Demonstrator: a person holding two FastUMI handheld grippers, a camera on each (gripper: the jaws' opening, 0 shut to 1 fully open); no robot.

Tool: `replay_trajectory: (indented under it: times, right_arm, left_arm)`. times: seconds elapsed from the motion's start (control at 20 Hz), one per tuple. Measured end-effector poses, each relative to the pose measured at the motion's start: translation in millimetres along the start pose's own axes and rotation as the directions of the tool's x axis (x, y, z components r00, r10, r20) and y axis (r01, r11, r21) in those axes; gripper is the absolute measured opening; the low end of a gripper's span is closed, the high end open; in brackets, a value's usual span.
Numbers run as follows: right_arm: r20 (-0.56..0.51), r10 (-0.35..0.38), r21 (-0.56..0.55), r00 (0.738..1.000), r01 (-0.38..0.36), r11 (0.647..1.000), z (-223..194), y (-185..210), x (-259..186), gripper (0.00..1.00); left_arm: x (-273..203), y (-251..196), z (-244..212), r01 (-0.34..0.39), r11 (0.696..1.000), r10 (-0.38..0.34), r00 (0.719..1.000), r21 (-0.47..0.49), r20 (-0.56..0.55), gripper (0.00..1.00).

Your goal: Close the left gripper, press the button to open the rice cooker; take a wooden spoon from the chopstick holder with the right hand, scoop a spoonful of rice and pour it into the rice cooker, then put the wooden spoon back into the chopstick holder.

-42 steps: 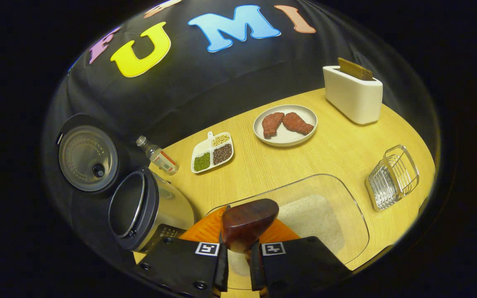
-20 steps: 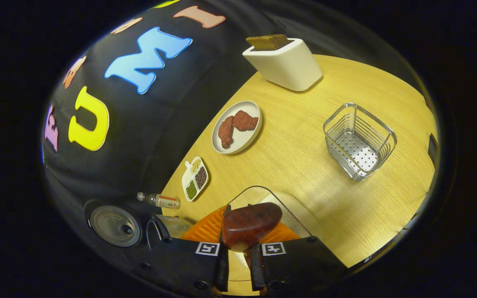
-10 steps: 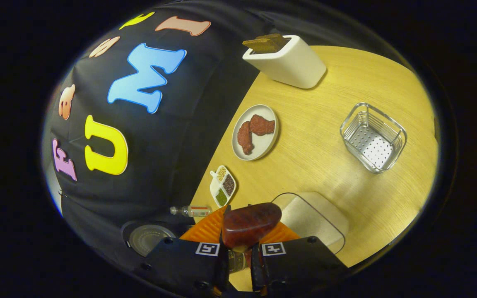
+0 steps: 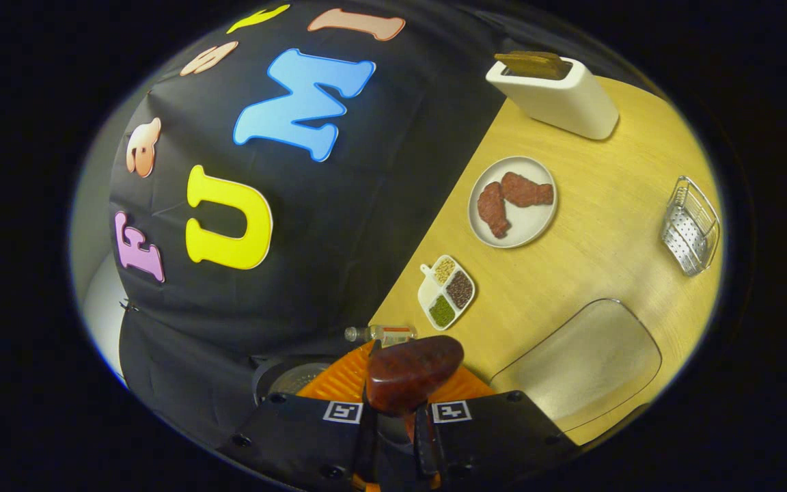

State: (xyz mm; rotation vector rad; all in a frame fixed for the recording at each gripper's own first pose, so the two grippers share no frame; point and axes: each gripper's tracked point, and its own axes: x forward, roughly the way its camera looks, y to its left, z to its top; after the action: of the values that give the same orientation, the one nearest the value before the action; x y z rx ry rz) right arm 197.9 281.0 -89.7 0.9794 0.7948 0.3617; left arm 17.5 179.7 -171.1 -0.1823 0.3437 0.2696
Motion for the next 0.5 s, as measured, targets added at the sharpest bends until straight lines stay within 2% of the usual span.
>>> replay_trajectory:
  times: [0.1,0.15,0.2,0.25,0.5]
  right_arm:
    - [-0.03,0.013,-0.007,0.999,-0.013,1.0,-10.4,15.8,16.4,0.19]
    - [-0.046,0.02,-0.022,0.999,-0.021,1.0,-17.2,25.6,24.0,0.23]
    - [-0.062,0.025,-0.039,0.998,-0.027,0.999,-24.4,33.7,31.4,0.19]
    - [-0.079,0.031,-0.059,0.996,-0.035,0.998,-32.9,41.5,40.1,0.23]
    - [-0.138,0.065,-0.177,0.988,-0.089,0.98,-73.2,80.8,80.0,0.22]
  left_arm:
    - [0.3,9.2,-1.8,-0.02,1.0,0.02,1.0,-0.015,-0.003,0.89]
    - [0.7,11.5,-2.3,-0.029,0.999,0.029,1.0,-0.02,-0.002,0.89]
    - [1.5,15.2,-2.1,-0.04,0.999,0.04,0.999,-0.017,-0.001,0.88]
    - [2.1,21.0,-5.0,-0.054,0.999,0.054,0.999,-0.006,-0.007,0.88]
    - [-5.4,45.1,-13.1,-0.104,0.995,0.104,0.994,0.011,-0.023,0.89]
